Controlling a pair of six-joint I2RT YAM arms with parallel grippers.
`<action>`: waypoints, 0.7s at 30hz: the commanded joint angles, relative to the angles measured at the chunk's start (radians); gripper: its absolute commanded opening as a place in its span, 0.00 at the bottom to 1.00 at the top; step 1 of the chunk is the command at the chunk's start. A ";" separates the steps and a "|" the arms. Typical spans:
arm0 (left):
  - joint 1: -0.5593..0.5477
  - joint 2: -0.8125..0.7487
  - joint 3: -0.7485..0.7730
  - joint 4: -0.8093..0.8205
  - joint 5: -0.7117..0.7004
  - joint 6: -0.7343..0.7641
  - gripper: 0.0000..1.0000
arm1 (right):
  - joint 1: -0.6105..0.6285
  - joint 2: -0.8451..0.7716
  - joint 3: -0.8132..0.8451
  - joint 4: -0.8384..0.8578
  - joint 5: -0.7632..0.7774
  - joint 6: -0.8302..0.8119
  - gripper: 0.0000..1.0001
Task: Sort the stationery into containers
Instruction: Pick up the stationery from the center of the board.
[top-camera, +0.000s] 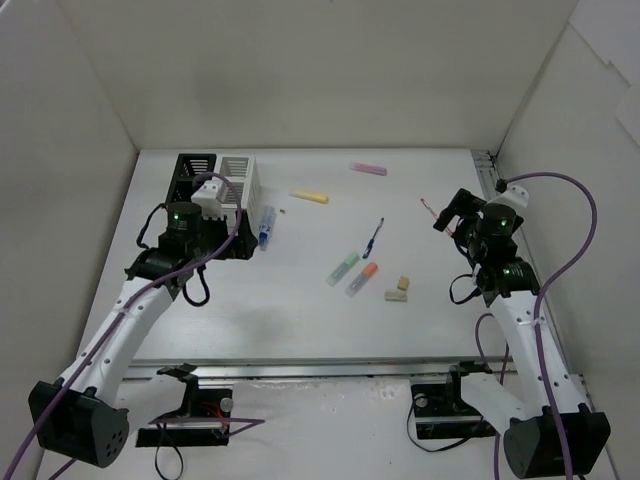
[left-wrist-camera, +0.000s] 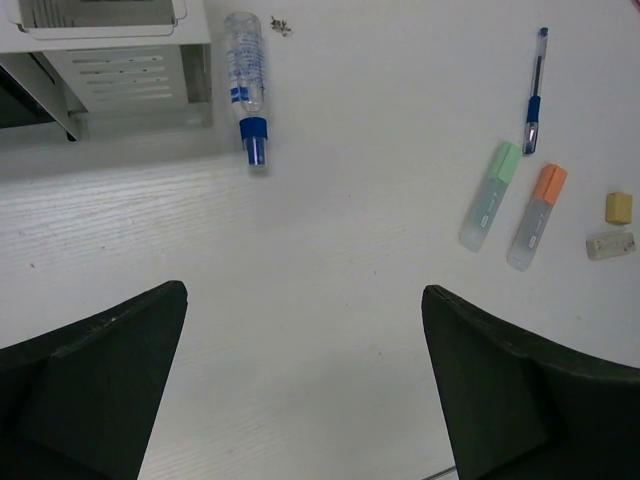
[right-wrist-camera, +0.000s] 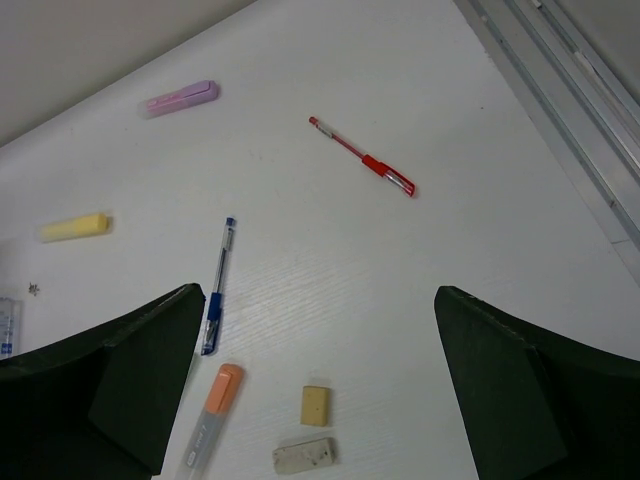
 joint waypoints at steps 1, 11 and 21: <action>-0.018 0.037 0.025 0.028 -0.038 -0.021 1.00 | 0.005 0.002 0.032 0.039 -0.014 -0.010 0.98; -0.047 0.244 -0.008 0.159 -0.159 -0.032 1.00 | 0.005 0.031 0.046 0.061 -0.114 -0.084 0.98; -0.056 0.465 0.052 0.273 -0.171 -0.044 1.00 | 0.011 -0.040 -0.018 0.131 -0.100 -0.107 0.98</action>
